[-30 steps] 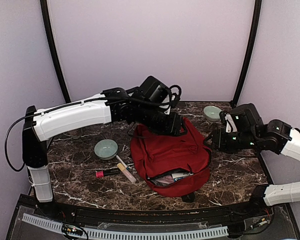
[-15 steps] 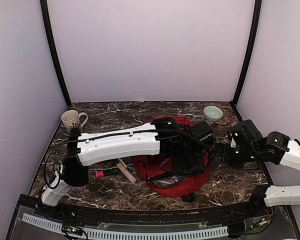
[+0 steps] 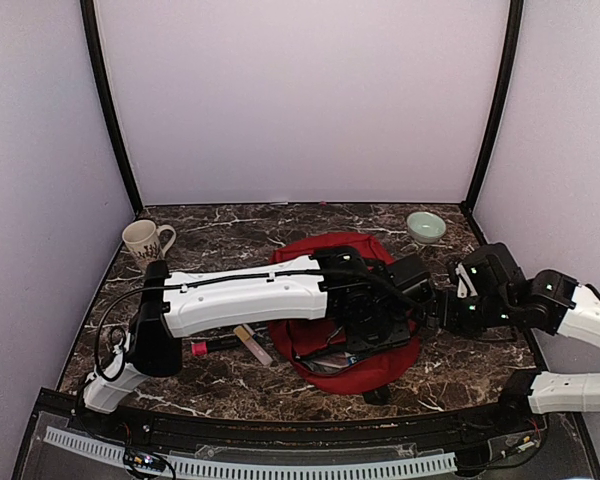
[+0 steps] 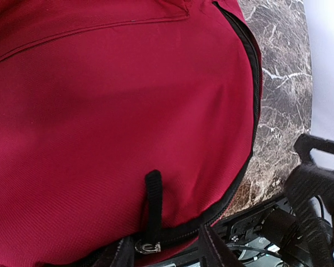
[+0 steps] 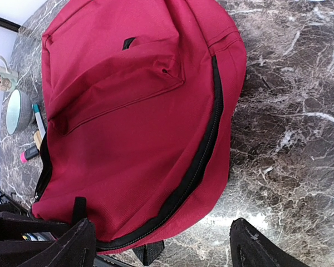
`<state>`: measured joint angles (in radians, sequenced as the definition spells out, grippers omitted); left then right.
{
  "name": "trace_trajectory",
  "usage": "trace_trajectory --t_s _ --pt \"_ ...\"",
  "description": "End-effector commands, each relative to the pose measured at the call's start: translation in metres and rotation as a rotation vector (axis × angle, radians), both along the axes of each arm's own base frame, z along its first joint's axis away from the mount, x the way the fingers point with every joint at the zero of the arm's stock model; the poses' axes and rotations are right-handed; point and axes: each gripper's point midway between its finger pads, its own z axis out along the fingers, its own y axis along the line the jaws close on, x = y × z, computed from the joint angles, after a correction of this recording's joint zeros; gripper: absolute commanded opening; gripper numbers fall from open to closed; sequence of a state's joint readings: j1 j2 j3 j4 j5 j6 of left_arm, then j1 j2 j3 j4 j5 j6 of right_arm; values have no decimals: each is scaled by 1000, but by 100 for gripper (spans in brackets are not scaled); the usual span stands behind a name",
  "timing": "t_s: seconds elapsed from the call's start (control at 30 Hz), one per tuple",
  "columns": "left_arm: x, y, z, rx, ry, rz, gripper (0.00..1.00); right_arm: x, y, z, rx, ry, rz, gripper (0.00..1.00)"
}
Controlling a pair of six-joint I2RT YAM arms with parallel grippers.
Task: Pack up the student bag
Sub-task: Pick up the largest pocket of the bag from the student bag, then hold the student bag at the center of the board.
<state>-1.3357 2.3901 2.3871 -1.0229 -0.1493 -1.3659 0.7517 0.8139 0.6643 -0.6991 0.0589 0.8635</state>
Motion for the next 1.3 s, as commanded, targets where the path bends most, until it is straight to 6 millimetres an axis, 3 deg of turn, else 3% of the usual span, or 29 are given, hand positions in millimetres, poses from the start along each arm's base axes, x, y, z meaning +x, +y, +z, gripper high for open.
trace_trajectory --t_s 0.0,0.2,0.33,0.4,0.6,0.7,0.8,0.83,1.27 --pt "3 13 -10 63 -29 54 39 1 5 -2 13 -16 41 80" --pt "11 3 -16 49 -80 36 28 3 9 -4 5 -29 74 69" --pt "10 2 -22 58 -76 34 6 3 13 -10 6 -12 91 62" --pt "9 1 -19 53 -80 35 0 2 15 -13 10 2 91 62" --pt "6 -3 -5 18 -89 37 0 0 25 -30 57 68 87 63" --pt "2 -5 2 1 -93 36 0 3 32 -36 83 81 88 46" --pt "-3 -4 13 -14 -104 43 0 4 36 -44 84 103 93 12" --pt "-4 -1 16 -10 -105 49 0 4 37 -45 79 108 95 0" --pt "-32 73 31 172 -97 198 0 3 17 -44 41 92 47 0"
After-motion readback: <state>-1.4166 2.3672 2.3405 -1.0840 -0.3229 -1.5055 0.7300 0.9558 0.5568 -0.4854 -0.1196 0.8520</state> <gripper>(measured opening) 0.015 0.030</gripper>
